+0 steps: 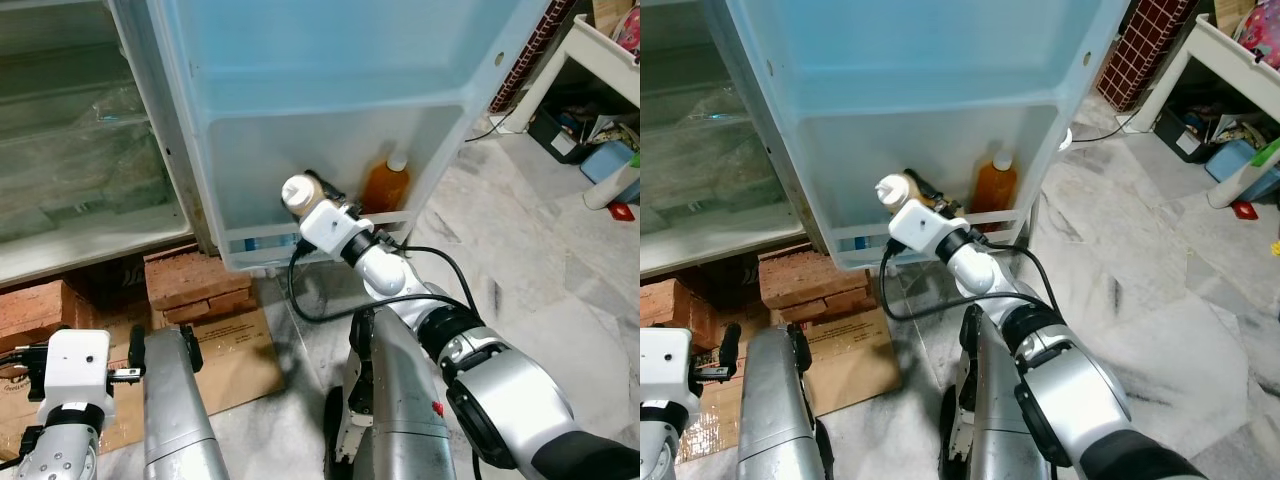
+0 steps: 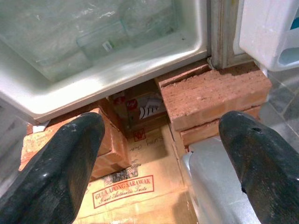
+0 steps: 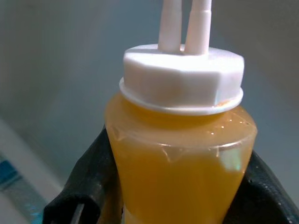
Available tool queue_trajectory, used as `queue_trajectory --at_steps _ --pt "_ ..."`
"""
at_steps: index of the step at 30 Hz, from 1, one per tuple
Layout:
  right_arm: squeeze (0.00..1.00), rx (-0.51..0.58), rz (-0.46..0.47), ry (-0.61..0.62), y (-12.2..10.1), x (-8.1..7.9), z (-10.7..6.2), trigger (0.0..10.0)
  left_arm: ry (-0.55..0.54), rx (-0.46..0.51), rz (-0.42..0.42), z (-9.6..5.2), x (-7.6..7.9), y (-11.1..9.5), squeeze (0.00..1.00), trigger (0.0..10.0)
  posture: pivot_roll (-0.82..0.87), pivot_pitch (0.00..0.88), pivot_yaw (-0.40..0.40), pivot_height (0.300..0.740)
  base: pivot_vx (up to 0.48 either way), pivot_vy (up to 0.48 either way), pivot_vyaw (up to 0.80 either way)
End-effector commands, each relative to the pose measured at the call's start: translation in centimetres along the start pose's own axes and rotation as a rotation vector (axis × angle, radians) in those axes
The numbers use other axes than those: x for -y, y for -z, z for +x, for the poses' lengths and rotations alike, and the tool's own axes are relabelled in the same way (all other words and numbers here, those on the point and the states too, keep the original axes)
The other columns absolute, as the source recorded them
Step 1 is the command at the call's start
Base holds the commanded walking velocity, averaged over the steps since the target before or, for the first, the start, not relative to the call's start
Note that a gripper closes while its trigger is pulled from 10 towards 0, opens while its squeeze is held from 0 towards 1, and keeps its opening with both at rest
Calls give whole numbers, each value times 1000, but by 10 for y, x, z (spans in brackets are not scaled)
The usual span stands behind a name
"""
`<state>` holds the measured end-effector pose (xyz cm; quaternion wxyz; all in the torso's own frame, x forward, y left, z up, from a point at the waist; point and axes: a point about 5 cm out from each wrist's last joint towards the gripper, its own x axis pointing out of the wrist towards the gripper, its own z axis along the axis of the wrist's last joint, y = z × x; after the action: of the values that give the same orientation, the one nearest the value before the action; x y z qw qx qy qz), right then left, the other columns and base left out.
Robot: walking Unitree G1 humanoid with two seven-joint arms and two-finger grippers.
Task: Restocking fridge
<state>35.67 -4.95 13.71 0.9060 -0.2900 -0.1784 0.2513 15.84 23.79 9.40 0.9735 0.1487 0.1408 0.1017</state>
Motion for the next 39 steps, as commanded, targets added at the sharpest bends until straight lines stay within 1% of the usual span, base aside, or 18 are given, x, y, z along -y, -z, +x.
queue_trajectory --at_steps 1,3,4,6,7,9,12,18,21,23,27,30,32,33,34,35,38,39 --pt "0 -80 8 50 11 5 -3 10000 9 11 12 -2 0 -3 0 10000 245 238 -113 434 0 0 0" --pt "0 -70 11 64 8 7 0 10000 8 11 13 -3 -1 -3 0 10000 249 238 -112 434 0 0 0" --pt "0 -45 -14 91 2 9 4 10000 4 8 15 -5 -2 -3 0 10000 257 240 -113 434 0 0 0" --pt "0 -36 -17 110 -2 12 7 10000 3 7 18 -6 -3 -3 0 10000 261 243 -113 434 0 0 0" --pt "0 -27 -34 129 -4 14 10 10000 1 3 21 -8 -4 -3 0 10000 267 248 -113 434 0 0 0" --pt "0 -33 -16 147 -7 15 13 10000 2 -3 32 -13 -5 -2 0 10000 276 257 -114 434 0 0 0" --pt "0 -35 -12 153 -8 15 14 10000 3 -6 35 -15 -5 -1 0 10000 281 261 -114 434 0 0 0" --pt "0 24 69 199 -27 17 27 10000 -1 -30 53 -29 -10 0 0 10000 316 292 -118 434 0 0 0" --pt "0 21 110 204 -29 14 29 10000 -2 -43 59 -36 -12 1 0 10000 331 312 -122 434 0 0 0" --pt "0 -17 121 186 -22 6 25 10000 -3 -52 63 -40 -14 1 0 10000 337 319 -125 434 0 0 0" --pt "0 -134 169 197 -2 -1 14 10000 -5 -64 65 -44 -16 2 0 10000 336 331 -124 434 0 0 0" --pt "0 -199 179 215 9 0 7 10000 -1 -71 66 -44 -16 2 0 10000 333 334 -123 434 0 0 0" --pt "0 -274 171 247 23 6 0 10000 5 -74 66 -43 -15 3 0 10000 327 328 -121 434 0 0 0" --pt "78 -303 181 269 28 12 -4 10000 6 -74 66 -41 -15 3 0 10000 320 325 -119 434 0 0 0" --pt "78 -303 181 269 28 12 -4 10000 6 -74 66 -41 -15 3 0 10000 320 325 -119 434 0 0 0" --pt "1000 -326 190 298 33 19 -7 10000 8 -74 67 -39 -15 3 0 10000 315 321 -116 434 0 0 0" --pt "1000 -350 194 330 37 27 -9 10000 10 -71 70 -36 -15 3 0 10000 313 310 -114 434 0 0 0" --pt "1000 -353 181 338 37 30 -9 10000 10 -69 70 -35 -15 3 0 10000 312 307 -114 434 0 0 0"
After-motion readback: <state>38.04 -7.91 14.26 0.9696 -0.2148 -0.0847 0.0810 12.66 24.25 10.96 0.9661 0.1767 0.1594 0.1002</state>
